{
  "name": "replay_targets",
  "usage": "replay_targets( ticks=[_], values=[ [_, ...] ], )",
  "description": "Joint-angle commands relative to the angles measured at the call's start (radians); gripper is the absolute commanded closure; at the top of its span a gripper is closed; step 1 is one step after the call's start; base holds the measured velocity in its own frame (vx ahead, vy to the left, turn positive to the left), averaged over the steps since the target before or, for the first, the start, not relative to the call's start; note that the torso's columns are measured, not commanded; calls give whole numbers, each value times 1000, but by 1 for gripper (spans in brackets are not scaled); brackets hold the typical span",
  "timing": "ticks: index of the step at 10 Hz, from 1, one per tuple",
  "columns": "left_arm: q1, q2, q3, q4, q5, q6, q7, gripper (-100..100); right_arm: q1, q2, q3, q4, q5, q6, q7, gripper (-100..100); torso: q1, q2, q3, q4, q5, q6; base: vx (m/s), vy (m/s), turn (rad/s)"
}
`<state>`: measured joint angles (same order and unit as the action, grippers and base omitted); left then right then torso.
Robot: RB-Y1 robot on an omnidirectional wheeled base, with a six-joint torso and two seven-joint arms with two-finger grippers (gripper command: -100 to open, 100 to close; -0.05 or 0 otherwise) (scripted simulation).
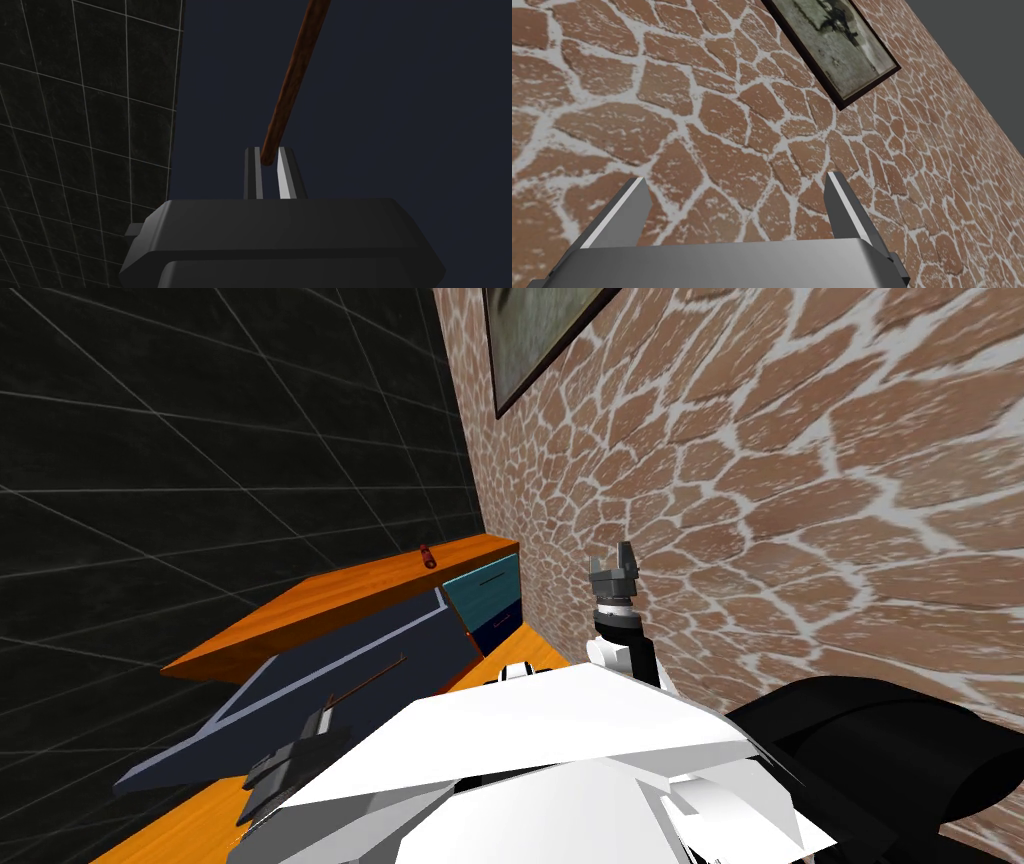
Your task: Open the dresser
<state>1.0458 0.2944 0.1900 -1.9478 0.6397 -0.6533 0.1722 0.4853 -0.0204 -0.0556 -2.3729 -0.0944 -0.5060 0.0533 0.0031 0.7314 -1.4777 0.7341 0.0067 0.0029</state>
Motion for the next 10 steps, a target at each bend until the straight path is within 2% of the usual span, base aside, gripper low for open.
replay_targets(
  ticks=[1,2,3,4,5,6,8,9,10],
  values=[
    [50,61,45,47,75,-65,35,100,0,0,0,0,0,0,0,0,0,1,0,1,-1,0,-5,-123,-264],
    [50,61,45,47,90,-65,35,100,0,0,0,0,0,0,0,0,-3,3,1,3,-4,1,-8,-89,-108],
    [82,100,78,74,124,-111,56,100,0,0,0,0,0,0,0,0,-5,4,1,3,-6,0,-11,-121,-231],
    [82,100,78,74,141,-111,56,100,0,0,0,0,0,0,0,0,-9,7,0,5,-11,-2,-3,-103,-98],
    [87,92,65,76,125,-106,56,100,0,0,0,0,0,0,0,0,-11,8,1,6,-14,-3,1,-31,14],
    [121,83,83,44,161,-92,43,-100,0,0,0,0,0,0,0,0,-9,8,1,6,-13,-2,-19,0,-144],
    [154,73,101,6,194,-77,27,-100,0,0,0,0,0,0,0,0,-3,8,2,4,-7,-3,-30,1,-159],
    [187,63,119,-31,228,-63,12,-100,0,0,0,0,0,0,0,0,-2,7,2,4,-6,-3,-40,-1,-192],
    [203,58,127,-50,244,-56,5,-100,0,0,0,0,0,0,0,0,-2,7,2,4,-6,-3,-48,4,-142]
  ],
)
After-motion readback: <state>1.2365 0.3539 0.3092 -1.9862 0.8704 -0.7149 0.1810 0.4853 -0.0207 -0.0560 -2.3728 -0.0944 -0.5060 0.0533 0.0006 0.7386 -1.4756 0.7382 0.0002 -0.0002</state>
